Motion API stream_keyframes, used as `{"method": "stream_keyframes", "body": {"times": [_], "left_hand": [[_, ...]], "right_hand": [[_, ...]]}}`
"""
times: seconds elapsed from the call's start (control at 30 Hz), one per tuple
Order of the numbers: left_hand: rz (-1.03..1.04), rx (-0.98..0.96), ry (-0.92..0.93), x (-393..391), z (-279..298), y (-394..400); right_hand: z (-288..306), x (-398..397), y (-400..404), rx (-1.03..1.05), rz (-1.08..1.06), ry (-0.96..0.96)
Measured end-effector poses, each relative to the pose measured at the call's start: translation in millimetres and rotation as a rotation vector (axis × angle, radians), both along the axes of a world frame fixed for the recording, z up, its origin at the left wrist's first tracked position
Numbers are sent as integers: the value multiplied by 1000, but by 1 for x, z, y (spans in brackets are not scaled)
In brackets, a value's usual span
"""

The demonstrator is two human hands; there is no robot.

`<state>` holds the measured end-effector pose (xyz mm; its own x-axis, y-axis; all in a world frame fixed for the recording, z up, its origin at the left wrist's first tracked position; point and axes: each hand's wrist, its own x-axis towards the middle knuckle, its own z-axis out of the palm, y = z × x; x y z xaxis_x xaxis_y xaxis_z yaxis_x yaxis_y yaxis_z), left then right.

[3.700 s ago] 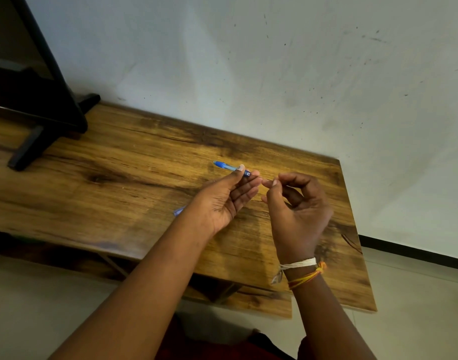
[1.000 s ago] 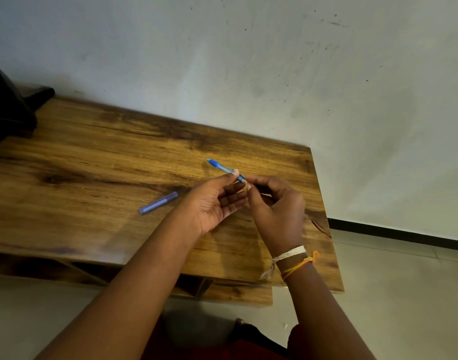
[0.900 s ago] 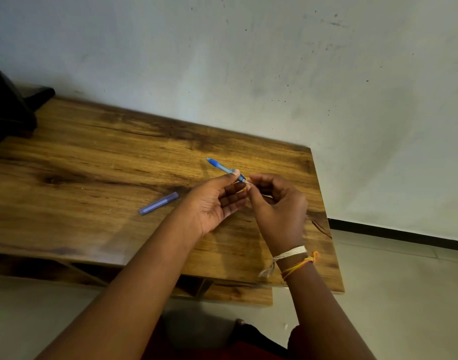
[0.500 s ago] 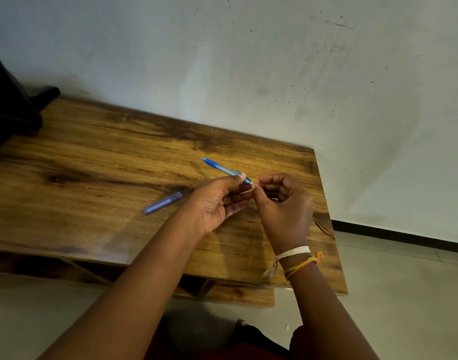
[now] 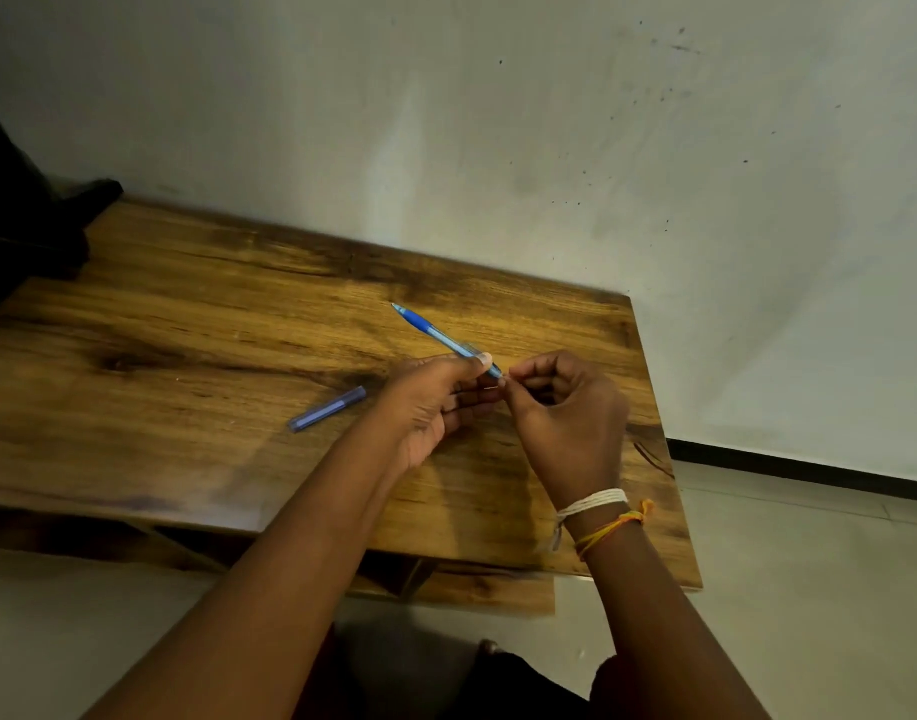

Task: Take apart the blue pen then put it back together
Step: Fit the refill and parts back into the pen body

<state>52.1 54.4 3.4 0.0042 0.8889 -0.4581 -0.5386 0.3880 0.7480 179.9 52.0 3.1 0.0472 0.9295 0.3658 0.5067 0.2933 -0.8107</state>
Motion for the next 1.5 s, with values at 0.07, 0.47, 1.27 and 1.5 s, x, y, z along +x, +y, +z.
{"method": "stream_keyframes", "body": {"times": [0.07, 0.47, 1.27, 1.5], "left_hand": [[-19, -21, -20, 0, 1, 0], [25, -55, -82, 1, -1, 2], [94, -45, -65, 1, -9, 4], [79, -18, -87, 2, -7, 1]], "right_hand": [[0, 3, 1, -31, 43, 11], [2, 26, 8, -15, -58, -73], [-3, 20, 8, -192, 17, -49], [-4, 9, 4, -157, 98, 93]]}}
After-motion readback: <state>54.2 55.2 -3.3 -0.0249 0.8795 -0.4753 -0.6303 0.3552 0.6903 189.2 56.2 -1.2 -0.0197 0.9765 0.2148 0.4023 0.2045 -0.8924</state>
